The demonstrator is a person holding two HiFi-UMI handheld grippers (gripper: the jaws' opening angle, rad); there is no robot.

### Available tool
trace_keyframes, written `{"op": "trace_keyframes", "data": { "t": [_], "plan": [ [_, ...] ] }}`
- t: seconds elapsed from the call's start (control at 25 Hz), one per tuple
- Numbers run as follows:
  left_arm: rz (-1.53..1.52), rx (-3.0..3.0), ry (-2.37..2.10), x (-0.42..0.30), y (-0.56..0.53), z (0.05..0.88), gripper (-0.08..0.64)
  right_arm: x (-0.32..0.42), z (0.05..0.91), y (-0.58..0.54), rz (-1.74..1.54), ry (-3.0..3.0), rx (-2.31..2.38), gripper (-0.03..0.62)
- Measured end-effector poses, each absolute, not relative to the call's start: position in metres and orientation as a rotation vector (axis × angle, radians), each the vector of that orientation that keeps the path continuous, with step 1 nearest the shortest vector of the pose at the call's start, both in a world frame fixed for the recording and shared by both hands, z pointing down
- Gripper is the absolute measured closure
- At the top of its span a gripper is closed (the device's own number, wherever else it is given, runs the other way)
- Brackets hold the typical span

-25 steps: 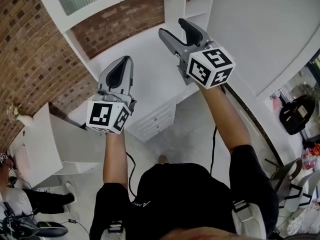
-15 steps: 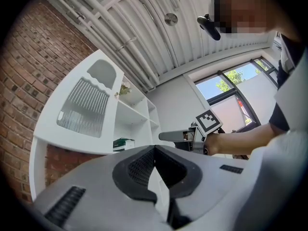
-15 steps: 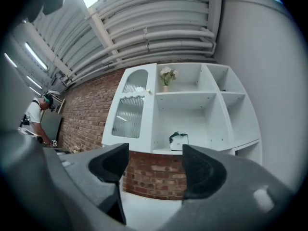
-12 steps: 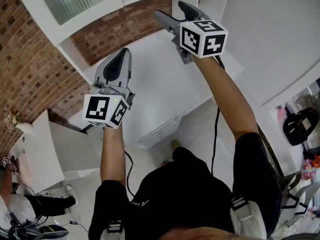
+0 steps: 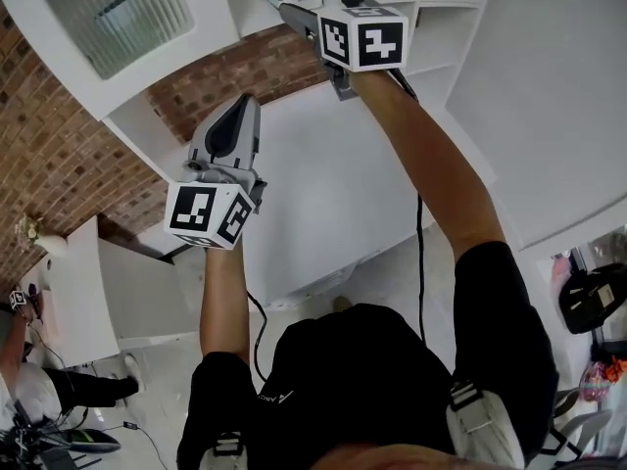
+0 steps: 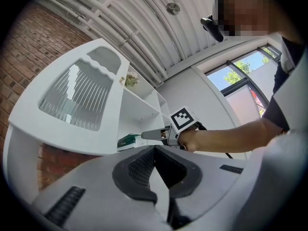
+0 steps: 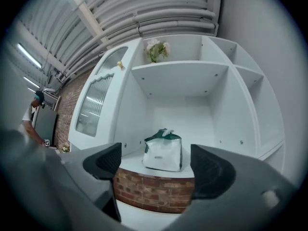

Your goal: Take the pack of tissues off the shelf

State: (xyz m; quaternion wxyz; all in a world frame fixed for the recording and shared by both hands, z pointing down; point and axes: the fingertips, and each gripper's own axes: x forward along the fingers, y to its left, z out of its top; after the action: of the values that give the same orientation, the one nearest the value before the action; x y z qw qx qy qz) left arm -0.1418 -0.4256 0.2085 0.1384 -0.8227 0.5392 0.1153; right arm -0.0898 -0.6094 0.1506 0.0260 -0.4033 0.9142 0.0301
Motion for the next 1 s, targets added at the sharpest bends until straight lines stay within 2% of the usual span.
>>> {"op": "trace_keyframes", "data": {
  "t": [0.24, 0.64, 0.72, 0.84, 1.0],
  "plan": [
    [0.300, -2.391, 1.554, -0.144, -0.455, 0.212, 0.561, -0.117, 0.154, -0.653, 0.064, 2.872, -1.281, 0.140],
    [0.309, -2.416, 1.509, -0.169, -0.470, 0.209, 0.561, -0.144, 0.171, -0.694, 0.036, 2.930, -1.459, 0.137],
    [0.318, -2.418, 1.514, -0.174, -0.469, 0.211, 0.561, -0.147, 0.173, -0.694, 0.065, 2.934, -1.482, 0.149],
    [0.326, -2.424, 1.518, -0.178, -0.470, 0.215, 0.561, -0.147, 0.172, -0.693, 0.126, 2.920, -1.499, 0.226],
    [0.325, -2.436, 1.516, -0.180, -0.470, 0.220, 0.561, -0.145, 0.168, -0.689, 0.196, 2.895, -1.489, 0.285]
  ]
}}
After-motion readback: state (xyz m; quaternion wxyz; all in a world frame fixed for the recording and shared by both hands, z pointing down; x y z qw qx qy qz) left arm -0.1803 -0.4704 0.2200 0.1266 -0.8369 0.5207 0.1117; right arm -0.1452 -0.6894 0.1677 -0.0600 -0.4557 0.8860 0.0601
